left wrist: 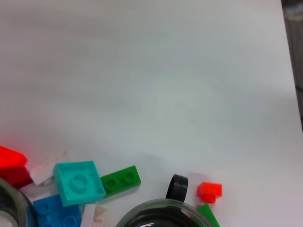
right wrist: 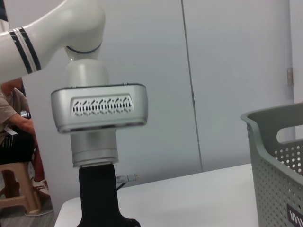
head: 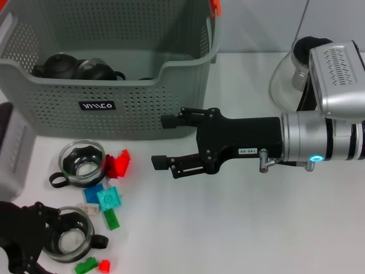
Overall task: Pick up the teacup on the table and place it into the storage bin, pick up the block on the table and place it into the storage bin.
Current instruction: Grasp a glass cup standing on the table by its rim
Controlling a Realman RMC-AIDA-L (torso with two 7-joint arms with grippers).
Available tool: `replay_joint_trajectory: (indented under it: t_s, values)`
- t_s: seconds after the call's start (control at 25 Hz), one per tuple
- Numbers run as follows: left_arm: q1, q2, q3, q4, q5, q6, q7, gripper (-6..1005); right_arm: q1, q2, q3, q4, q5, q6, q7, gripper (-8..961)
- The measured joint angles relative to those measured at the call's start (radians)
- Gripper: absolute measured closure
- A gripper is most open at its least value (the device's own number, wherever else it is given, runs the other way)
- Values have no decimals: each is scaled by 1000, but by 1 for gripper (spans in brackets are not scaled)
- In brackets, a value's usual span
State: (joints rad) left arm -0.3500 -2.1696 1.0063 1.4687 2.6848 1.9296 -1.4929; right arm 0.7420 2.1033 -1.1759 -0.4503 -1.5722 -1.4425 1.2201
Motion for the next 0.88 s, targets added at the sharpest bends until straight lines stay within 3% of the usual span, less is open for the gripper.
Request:
replay_joint_trajectory:
  t_s: [0.2,0.68,0.76,0.88]
  values:
    - [0,-1,78,1,40,-31,-27,94,5,2,-1,13,0,4,0,28]
    - [8,-4,145,-9,43,-52,-34,107,6,4,-1,23,10,5,-1,28]
    - [10,-4,153,-12,43,-63,-35,175,6,4,-1,24,10,5,-1,27]
    - [11,-4,157,-19,43,-74,-35,184,7,4,-1,24,10,6,-1,27]
